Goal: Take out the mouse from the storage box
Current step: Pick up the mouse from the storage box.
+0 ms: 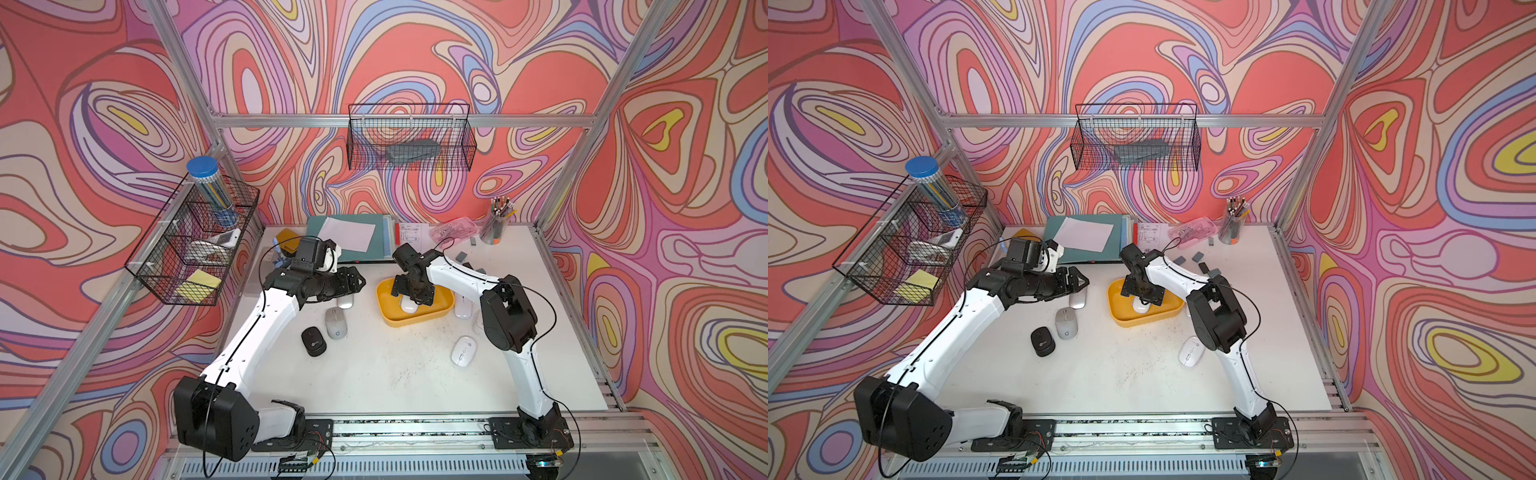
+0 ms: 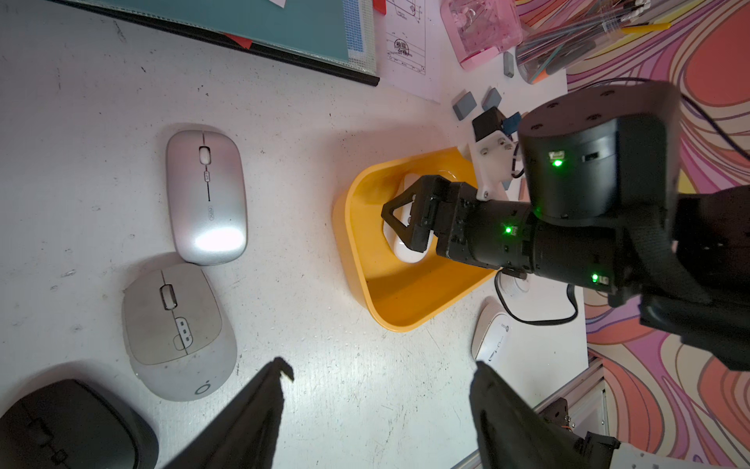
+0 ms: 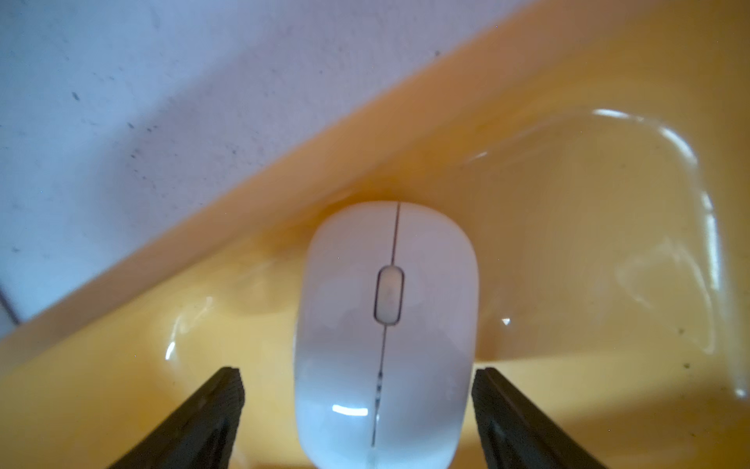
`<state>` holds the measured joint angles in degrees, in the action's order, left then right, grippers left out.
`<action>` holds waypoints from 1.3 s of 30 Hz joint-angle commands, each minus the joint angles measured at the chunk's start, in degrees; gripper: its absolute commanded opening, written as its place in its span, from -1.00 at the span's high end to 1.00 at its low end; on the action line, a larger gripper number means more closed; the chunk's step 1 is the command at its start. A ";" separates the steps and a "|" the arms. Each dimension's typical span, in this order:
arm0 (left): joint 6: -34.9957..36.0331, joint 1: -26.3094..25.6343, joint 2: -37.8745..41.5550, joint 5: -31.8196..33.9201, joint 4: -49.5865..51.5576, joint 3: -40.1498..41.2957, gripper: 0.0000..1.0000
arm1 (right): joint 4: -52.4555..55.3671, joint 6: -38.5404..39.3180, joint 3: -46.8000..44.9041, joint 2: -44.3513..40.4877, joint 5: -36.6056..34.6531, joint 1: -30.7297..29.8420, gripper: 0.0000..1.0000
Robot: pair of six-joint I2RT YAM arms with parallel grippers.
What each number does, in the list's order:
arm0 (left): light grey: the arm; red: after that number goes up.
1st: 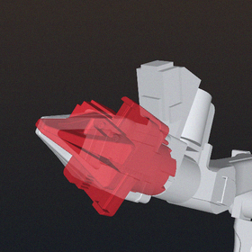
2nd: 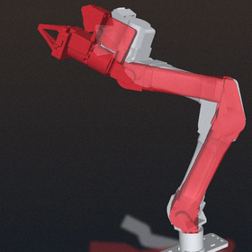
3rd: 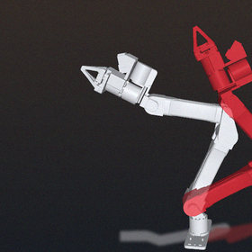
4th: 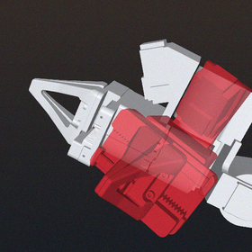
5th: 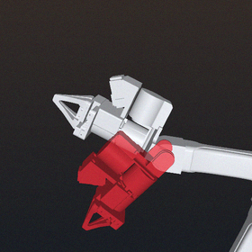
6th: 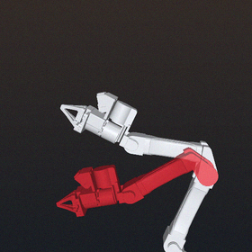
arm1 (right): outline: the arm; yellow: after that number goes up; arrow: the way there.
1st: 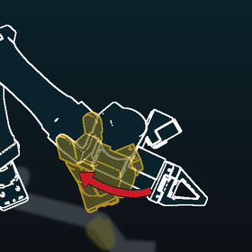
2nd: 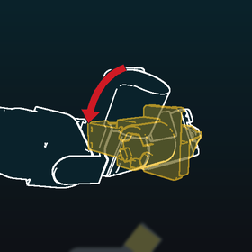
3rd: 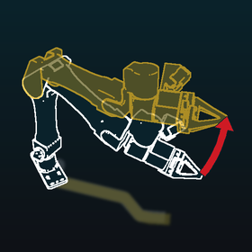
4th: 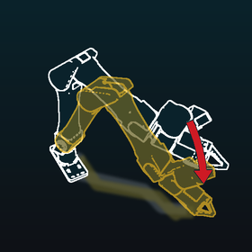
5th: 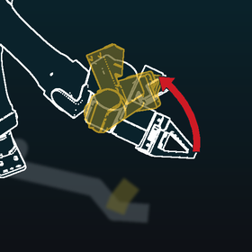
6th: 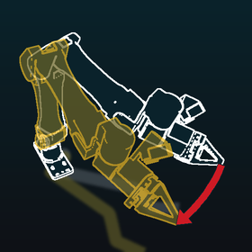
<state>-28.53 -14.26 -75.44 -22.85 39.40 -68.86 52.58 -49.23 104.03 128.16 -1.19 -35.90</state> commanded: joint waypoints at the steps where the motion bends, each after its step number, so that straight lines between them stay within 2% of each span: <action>1: -0.12 -0.06 0.76 -0.75 -0.32 0.22 -0.52 | 1.57 -0.57 -0.83 1.07 0.29 0.30 -0.80; 5: 0.05 -0.06 0.90 -0.47 -0.20 0.13 -0.52 | 1.48 -0.30 -0.40 3.21 1.02 0.30 -0.77; 8: 0.15 -0.06 1.08 -0.02 -0.11 0.21 -0.52 | 1.57 0.22 -0.03 4.68 0.44 0.38 -0.67; 14: 0.15 -0.06 1.27 0.00 -0.12 0.13 -0.52 | 2.79 2.63 -0.10 5.63 -4.02 0.30 -0.47; 17: 0.15 -0.06 1.19 -0.07 -0.14 0.13 -0.52 | 2.10 3.86 -0.90 5.52 -4.50 0.30 -0.24; 21: 0.15 -0.06 1.19 -0.02 -0.17 0.13 -0.52 | 1.83 5.04 -1.32 5.09 -4.89 0.30 0.21; 39: 0.08 -0.06 1.09 -0.09 -0.36 0.22 -0.51 | 1.26 9.65 -1.74 -6.64 -11.84 0.04 0.24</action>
<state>-28.51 -14.26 -75.44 -22.81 39.40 -68.86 53.32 -40.91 102.26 125.82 -10.37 -35.97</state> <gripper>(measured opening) 0.758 0.595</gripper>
